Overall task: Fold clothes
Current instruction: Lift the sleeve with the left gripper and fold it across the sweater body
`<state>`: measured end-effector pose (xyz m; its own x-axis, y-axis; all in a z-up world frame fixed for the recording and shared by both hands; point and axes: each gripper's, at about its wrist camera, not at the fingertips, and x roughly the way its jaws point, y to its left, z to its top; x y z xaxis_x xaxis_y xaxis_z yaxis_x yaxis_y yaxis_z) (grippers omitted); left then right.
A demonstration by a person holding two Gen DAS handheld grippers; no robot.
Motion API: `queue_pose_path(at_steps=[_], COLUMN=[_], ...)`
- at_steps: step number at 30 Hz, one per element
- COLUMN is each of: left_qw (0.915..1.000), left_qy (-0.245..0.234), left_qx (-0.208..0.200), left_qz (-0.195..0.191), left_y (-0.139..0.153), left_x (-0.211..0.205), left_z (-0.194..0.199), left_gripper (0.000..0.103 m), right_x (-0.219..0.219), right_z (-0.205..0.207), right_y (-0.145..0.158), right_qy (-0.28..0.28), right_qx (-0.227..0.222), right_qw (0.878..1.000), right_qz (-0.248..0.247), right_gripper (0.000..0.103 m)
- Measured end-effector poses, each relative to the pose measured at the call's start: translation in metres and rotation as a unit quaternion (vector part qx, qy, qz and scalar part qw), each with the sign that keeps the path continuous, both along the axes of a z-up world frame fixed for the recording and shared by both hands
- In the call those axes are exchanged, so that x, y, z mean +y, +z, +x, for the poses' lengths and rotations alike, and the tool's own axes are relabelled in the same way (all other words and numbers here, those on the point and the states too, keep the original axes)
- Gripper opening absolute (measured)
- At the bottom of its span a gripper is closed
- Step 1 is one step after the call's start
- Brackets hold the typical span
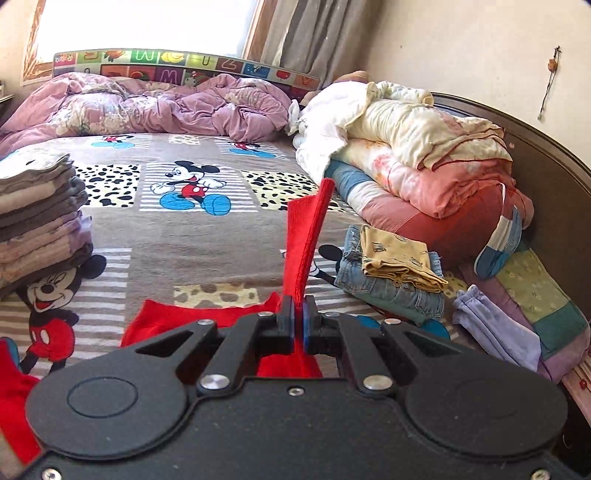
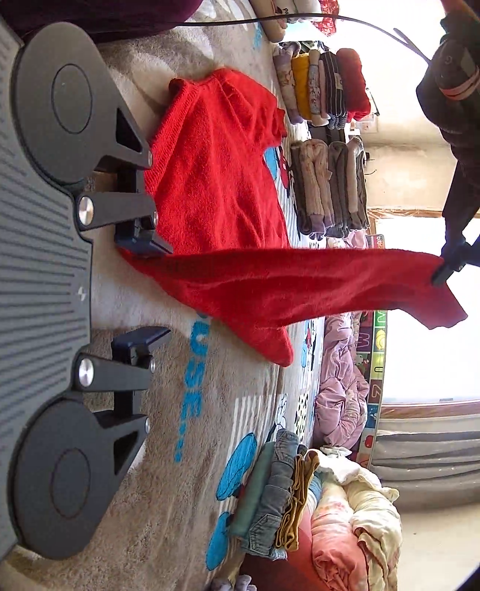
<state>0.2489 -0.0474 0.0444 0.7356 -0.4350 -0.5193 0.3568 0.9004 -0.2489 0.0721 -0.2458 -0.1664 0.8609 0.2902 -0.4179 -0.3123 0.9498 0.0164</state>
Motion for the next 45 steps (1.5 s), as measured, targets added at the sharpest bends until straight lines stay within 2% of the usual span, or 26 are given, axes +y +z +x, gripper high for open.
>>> queue_pose_path(at_steps=[7, 11, 15, 21, 23, 25, 28, 30, 33, 37, 41, 45], left_qw=[0.9988, 0.9969, 0.9957, 0.9965, 0.9960, 0.9951, 0.9915, 0.9924, 0.9943, 0.9956, 0.9953, 0.9955], left_qy=[0.044, 0.070, 0.083, 0.079, 0.086, 0.092, 0.117, 0.111, 0.099, 0.087, 0.087, 0.081], left_qx=[0.015, 0.037, 0.039, 0.017, 0.025, 0.030, 0.057, 0.042, 0.037, 0.026, 0.039, 0.030], left_qz=[0.018, 0.002, -0.011, -0.019, -0.005, -0.023, -0.012, -0.034, -0.017, -0.022, -0.015, -0.039], left_y=[-0.037, -0.064, -0.074, -0.077, -0.087, -0.098, -0.117, -0.116, -0.114, -0.109, -0.120, -0.119], left_x=[0.060, 0.089, 0.105, 0.117, 0.120, 0.128, 0.139, 0.145, 0.141, 0.139, 0.140, 0.146], left_z=[0.002, 0.002, 0.000, -0.010, -0.009, -0.009, -0.005, -0.011, -0.009, -0.008, -0.008, -0.020], left_gripper=[0.003, 0.003, 0.003, 0.003, 0.003, 0.003, 0.003, 0.003, 0.003, 0.003, 0.003, 0.002], right_x=[0.014, 0.023, 0.025, 0.030, 0.029, 0.027, 0.028, 0.028, 0.027, 0.031, 0.026, 0.024], right_z=[-0.005, -0.008, -0.012, -0.018, -0.018, -0.018, -0.019, -0.022, -0.027, -0.029, -0.032, -0.040], right_y=[-0.001, -0.002, 0.001, 0.002, 0.001, 0.000, -0.001, -0.001, 0.000, -0.004, 0.003, 0.017], right_qy=[0.021, 0.033, 0.040, 0.054, 0.055, 0.055, 0.059, 0.064, 0.073, 0.082, 0.087, 0.106], right_qx=[-0.018, -0.025, -0.036, -0.041, -0.036, -0.032, -0.027, -0.030, -0.034, -0.031, -0.032, -0.067], right_qw=[0.999, 0.997, 0.996, 0.992, 0.992, 0.992, 0.990, 0.989, 0.988, 0.984, 0.986, 0.988], right_qz=[-0.042, -0.064, -0.074, -0.102, -0.107, -0.112, -0.123, -0.130, -0.135, -0.153, -0.139, -0.095], right_gripper=[0.042, 0.041, 0.041, 0.041, 0.041, 0.041, 0.041, 0.041, 0.041, 0.040, 0.040, 0.040])
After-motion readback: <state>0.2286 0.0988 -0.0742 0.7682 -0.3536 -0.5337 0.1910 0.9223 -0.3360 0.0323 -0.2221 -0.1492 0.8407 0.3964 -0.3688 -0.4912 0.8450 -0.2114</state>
